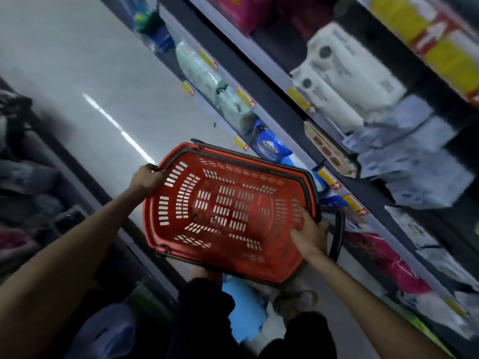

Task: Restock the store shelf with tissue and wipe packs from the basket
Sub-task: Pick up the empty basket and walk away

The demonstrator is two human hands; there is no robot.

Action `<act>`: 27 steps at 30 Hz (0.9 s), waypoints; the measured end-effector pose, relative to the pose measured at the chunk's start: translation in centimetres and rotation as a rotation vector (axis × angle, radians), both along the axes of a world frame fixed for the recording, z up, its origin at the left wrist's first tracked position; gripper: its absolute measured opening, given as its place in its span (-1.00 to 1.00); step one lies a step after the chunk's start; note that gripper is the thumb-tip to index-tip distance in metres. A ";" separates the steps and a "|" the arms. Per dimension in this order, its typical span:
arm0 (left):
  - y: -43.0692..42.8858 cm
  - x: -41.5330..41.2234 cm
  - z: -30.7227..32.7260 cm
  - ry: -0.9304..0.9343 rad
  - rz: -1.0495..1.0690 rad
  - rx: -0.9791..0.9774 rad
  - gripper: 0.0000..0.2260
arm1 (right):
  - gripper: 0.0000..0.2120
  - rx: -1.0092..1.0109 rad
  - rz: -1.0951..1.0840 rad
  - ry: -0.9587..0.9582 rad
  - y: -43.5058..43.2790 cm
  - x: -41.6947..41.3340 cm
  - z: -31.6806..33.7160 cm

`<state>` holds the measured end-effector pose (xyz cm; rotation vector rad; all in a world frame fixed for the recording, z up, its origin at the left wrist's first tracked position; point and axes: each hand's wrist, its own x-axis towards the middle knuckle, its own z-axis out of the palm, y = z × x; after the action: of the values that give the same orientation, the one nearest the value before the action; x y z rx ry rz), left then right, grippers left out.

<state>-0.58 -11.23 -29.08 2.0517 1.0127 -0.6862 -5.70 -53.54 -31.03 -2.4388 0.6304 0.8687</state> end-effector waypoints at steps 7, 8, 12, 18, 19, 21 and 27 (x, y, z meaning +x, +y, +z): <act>16.2 3.3 6.9 -0.083 0.154 0.024 -0.57 | -0.42 -0.042 0.191 -0.055 15.8 12.6 5.3; 18.5 3.7 7.6 -0.095 0.171 0.039 -0.62 | -0.43 -0.029 0.221 -0.072 18.1 14.1 5.7; 27.1 5.6 10.0 -0.136 0.212 0.102 -0.75 | -0.38 0.034 0.318 -0.147 26.6 20.3 7.3; 39.1 7.4 11.8 -0.194 0.401 0.137 -0.72 | -0.41 0.064 0.462 -0.213 39.6 28.8 10.7; 40.9 8.0 12.1 -0.201 0.433 0.143 -0.72 | -0.41 0.074 0.481 -0.217 41.6 30.3 10.8; 44.7 9.2 12.4 -0.209 0.490 0.156 -0.71 | -0.36 0.120 0.502 -0.228 45.9 33.7 11.1; 55.3 13.6 14.4 -0.167 0.608 0.251 -0.62 | -0.45 0.129 0.674 -0.283 59.9 44.9 12.4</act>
<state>13.01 44.08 -14.65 1.8114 1.5799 -0.0725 39.20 6.32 -18.62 -2.6037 -0.3665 0.7374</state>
